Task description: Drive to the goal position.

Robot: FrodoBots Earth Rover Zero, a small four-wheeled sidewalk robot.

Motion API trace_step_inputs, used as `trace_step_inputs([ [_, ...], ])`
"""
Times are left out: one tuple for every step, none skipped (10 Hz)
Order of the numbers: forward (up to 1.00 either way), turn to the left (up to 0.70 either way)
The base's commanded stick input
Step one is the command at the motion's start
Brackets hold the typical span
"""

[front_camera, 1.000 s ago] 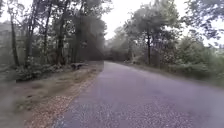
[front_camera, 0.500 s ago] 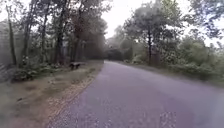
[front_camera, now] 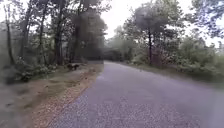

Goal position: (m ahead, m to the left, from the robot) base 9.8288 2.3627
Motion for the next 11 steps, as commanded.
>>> trace_step_inputs([
  [0.45,0.0],
  [0.45,0.0],
  [0.45,0.0],
  [0.45,0.0],
  [0.45,0.0],
  [0.45,0.0],
  [0.45,0.0],
  [0.45,0.0],
  [0.45,0.0],
  [0.45,0.0],
  [0.45,0.0],
])
